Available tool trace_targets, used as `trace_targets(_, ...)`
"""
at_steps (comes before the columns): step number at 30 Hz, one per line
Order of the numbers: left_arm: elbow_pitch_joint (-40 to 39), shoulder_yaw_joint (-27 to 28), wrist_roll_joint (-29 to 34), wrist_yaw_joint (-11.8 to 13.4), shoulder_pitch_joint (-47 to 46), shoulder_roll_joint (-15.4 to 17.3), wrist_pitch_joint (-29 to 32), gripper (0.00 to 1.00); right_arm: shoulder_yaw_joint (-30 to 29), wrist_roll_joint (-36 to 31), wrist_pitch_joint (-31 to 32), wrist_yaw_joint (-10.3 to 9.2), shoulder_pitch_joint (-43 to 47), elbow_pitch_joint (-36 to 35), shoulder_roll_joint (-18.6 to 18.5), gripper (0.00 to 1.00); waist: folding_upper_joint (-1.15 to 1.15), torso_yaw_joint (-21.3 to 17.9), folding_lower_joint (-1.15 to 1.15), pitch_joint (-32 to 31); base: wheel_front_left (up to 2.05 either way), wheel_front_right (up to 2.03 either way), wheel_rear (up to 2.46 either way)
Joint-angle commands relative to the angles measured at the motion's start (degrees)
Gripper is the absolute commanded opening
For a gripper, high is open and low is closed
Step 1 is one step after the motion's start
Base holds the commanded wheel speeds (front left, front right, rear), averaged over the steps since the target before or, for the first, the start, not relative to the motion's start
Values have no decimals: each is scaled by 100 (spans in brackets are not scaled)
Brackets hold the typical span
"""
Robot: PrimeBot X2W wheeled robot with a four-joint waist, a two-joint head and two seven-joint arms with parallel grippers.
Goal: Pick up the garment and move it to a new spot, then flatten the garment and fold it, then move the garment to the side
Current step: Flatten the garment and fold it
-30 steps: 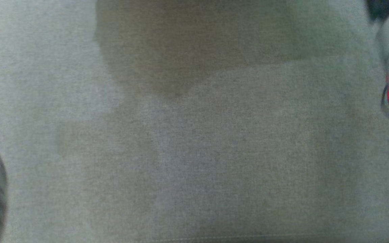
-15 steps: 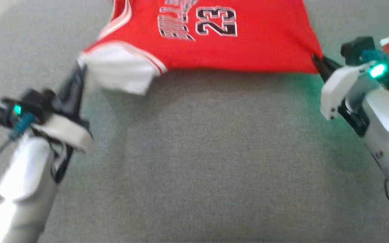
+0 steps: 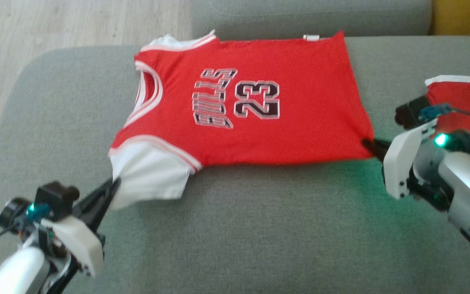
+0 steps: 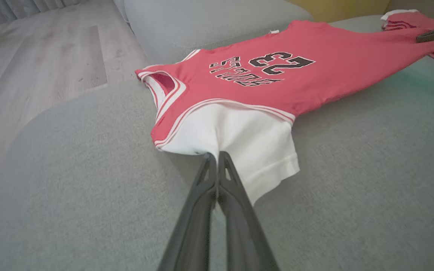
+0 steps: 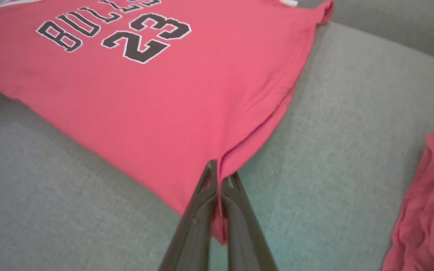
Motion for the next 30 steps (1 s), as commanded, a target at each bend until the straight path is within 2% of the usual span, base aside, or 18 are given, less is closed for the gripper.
trace_targets(1, -326, 256, -76, 74, -97, 366, 119, 0, 37, 187, 111, -4, 83, -222, -201, 0, 0, -32, 1, -82, 0, 0, 0)
trace_targets(7, -1163, 323, -365, 301, 374, 668, 601, 0, 213, 713, 473, -4, 335, -814, -523, 0, 0, -70, 1, -117, 0, 0, 0)
trace_targets(13, -1390, 401, -385, 439, 259, 678, 684, 0, 142, 832, 422, -4, 280, -984, -591, 0, 0, -97, 1, 4, 0, 0, 0)
trace_targets(22, -1154, 383, -306, 341, -499, 537, 847, 0, -250, 1113, 472, -4, -46, -747, -358, 0, 0, -110, 1, 314, 0, 0, 0)
trace_targets(30, -510, 534, -545, 215, -1403, 321, 986, 0, -534, 1242, 584, -4, -454, -368, -31, 0, 0, -123, 1, 656, 0, 0, 0)
